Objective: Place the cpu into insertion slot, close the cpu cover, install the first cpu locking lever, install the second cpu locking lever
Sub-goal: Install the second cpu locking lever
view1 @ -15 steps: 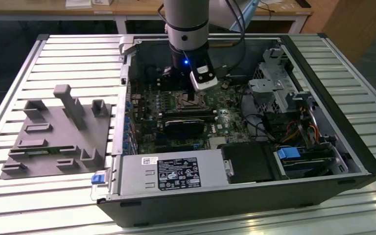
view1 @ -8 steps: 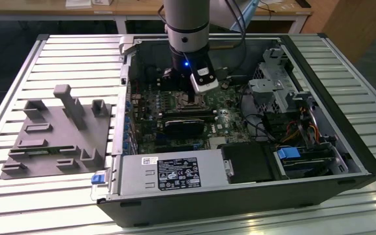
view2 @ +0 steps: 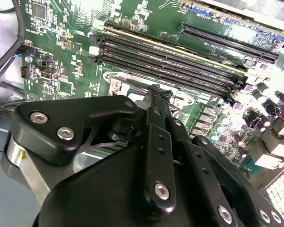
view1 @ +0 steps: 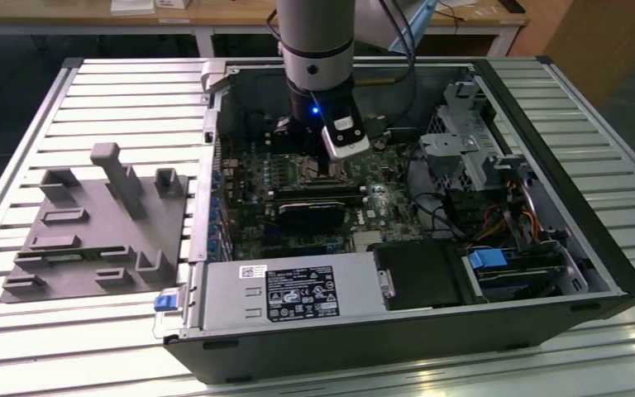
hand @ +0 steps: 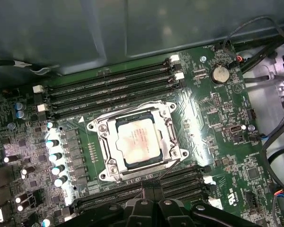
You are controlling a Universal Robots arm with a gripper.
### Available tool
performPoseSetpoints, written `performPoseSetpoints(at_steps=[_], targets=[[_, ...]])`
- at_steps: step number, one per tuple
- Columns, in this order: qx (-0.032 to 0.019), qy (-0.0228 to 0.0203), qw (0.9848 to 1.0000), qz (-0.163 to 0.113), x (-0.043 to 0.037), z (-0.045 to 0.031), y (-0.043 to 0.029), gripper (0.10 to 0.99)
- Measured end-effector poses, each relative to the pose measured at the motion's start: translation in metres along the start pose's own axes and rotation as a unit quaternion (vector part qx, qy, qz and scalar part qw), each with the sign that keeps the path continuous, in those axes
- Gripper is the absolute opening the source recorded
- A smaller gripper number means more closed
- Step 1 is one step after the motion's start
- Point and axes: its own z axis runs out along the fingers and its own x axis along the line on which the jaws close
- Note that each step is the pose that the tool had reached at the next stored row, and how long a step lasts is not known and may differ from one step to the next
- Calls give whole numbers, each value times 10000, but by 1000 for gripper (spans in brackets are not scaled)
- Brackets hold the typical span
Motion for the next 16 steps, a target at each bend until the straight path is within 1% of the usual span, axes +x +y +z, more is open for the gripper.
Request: performPoseSetpoints(at_steps=[2,3,5,6,7,8,13,14,16], targets=[[5,7,10000,0,0,0,-1,106],[22,51,10000,2,-1,3,-1,106],[76,199,9998,12,-2,8,-1,106],[102,261,9996,16,-3,9,-1,106],[121,311,9994,20,-3,11,0,106],[130,332,9994,21,-3,11,-1,106],[124,336,9994,19,-2,12,-3,106],[113,327,9994,9,-2,15,-6,106],[88,290,9995,-15,-1,21,-13,106]])
